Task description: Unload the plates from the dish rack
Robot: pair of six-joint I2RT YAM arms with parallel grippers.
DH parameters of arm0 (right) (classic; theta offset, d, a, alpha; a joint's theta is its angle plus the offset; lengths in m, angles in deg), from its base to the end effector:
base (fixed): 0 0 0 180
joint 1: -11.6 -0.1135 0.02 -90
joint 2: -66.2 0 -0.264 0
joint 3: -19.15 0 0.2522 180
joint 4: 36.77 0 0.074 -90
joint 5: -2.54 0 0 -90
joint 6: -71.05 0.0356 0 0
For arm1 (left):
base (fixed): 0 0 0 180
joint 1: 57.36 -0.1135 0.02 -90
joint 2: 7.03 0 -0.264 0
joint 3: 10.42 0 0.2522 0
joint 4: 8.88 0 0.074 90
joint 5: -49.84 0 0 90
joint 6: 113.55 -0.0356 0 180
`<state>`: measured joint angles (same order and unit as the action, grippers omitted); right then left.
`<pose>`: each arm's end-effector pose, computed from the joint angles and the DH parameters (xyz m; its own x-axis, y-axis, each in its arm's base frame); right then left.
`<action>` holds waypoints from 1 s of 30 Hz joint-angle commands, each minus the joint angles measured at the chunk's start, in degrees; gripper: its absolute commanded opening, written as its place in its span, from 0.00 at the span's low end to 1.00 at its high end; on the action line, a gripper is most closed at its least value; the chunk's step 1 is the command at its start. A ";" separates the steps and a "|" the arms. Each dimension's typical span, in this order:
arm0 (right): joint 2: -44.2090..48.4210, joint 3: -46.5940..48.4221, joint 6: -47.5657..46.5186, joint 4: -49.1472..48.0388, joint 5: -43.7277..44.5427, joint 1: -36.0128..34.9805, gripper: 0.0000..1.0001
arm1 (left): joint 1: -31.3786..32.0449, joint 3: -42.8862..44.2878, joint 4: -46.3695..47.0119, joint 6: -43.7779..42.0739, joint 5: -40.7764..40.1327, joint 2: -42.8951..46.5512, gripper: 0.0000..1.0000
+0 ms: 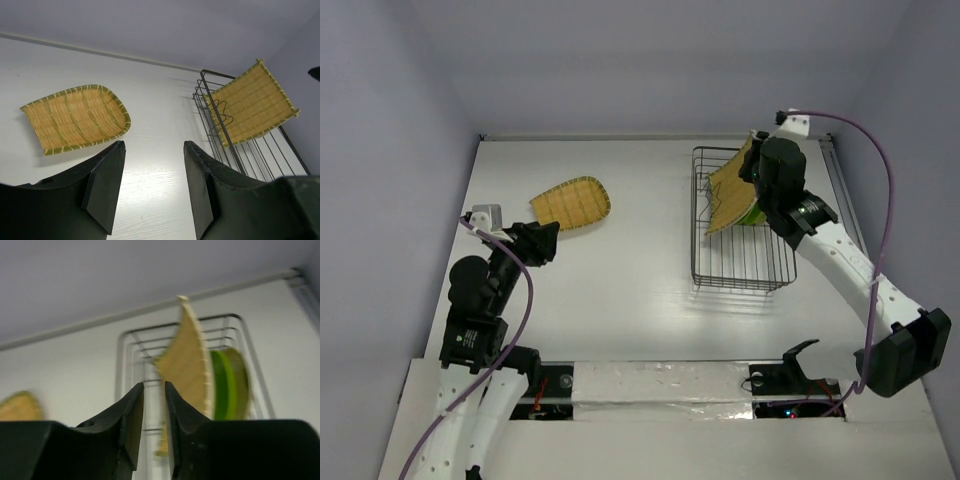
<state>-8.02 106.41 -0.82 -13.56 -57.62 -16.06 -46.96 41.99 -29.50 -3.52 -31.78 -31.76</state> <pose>0.2714 0.1222 0.4059 -0.1389 0.2319 -0.9628 0.0782 0.9717 0.2228 0.1092 -0.0253 0.3545 0.0037 -0.3452 -0.9385 0.3428 0.8821 -0.3231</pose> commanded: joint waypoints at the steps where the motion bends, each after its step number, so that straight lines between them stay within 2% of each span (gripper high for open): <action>1: 2.67 -4.14 -1.87 3.11 5.66 4.79 0.31 | -0.20 2.04 2.63 0.10 1.11 -0.75 0.47; 2: 3.02 -4.58 -1.78 3.81 6.88 5.77 0.42 | -0.20 1.95 2.72 0.18 1.20 -0.84 0.47; 4: 3.46 -7.55 -1.43 3.47 8.64 7.35 0.49 | -0.20 1.95 2.72 0.18 1.20 -1.11 0.47; 8: 3.73 -12.48 -0.73 -0.04 2.78 10.07 0.52 | -0.20 1.78 3.16 0.36 1.90 -1.81 0.47; 16: -0.49 -10.65 0.59 -2.60 -5.40 13.77 0.51 | -0.20 1.69 3.34 0.53 2.43 -2.51 0.47; 20: 0.73 -10.12 1.12 -2.51 -3.05 13.77 0.49 | -0.20 1.60 3.42 0.53 2.60 -2.69 0.47; 24: 6.17 -11.26 1.21 -4.08 -0.05 13.77 0.48 | -0.20 1.60 3.69 0.62 3.13 -2.87 0.47; 26: 7.15 -12.06 0.77 -5.58 -2.66 13.77 0.50 | -0.20 1.60 3.86 0.54 3.31 -2.95 0.47; 27: 7.07 -12.06 0.68 -6.37 -4.17 13.77 0.55 | -0.20 1.60 3.86 0.62 3.39 -2.95 0.47; 30: 2.95 -9.87 1.38 -4.71 -7.78 13.77 0.58 | -0.72 1.60 3.86 0.71 3.31 -2.87 0.47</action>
<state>-2.49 94.10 0.03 -15.83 -61.77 -2.27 -47.05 41.99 -28.86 -3.28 -29.44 -34.36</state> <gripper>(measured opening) 0.571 0.470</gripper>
